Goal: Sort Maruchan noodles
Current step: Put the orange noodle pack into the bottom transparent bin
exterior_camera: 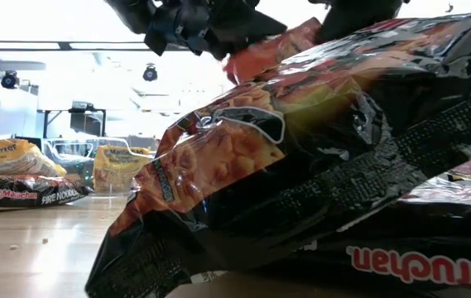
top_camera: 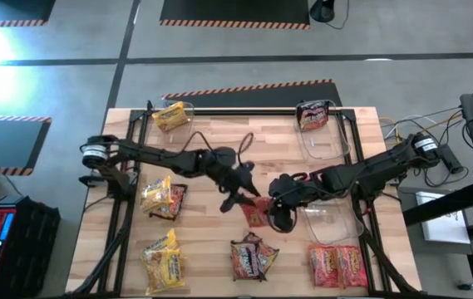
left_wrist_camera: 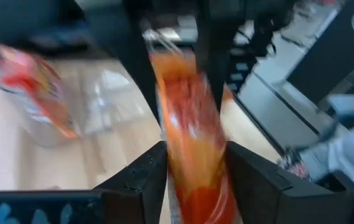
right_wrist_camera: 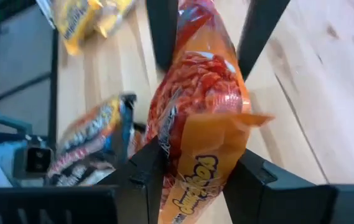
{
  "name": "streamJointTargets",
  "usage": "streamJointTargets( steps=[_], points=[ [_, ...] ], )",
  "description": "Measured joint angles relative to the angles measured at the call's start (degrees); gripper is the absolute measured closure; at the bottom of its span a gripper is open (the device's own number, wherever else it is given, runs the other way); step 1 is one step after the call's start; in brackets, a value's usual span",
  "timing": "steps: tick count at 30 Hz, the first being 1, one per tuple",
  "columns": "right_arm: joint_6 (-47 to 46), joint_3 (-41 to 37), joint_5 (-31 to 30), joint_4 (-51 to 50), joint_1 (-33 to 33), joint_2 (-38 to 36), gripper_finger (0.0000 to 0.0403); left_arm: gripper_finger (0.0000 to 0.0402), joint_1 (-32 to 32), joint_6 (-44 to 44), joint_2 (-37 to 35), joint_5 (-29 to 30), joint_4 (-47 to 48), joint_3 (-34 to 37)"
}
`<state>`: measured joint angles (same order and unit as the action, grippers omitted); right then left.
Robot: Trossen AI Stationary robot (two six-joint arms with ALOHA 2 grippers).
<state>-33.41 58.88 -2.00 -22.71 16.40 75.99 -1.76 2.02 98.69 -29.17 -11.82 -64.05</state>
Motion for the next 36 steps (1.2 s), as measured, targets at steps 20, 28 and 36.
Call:
streamJointTargets(
  steps=[20,28,36],
  points=[
    [3.3,-0.1,-4.6,-6.6,0.2,-3.8,0.0302,0.0235,-3.5,-0.6,-12.2,6.6,23.1,6.3],
    [9.7,-0.8,-12.9,-2.2,0.2,-4.5,0.0301,0.0235,-3.0,5.0,-20.2,12.8,-10.5,25.7],
    [21.2,-0.8,-16.3,6.1,0.2,-4.7,0.0301,0.0235,0.1,5.0,-21.9,24.1,-44.9,43.1]
  ],
)
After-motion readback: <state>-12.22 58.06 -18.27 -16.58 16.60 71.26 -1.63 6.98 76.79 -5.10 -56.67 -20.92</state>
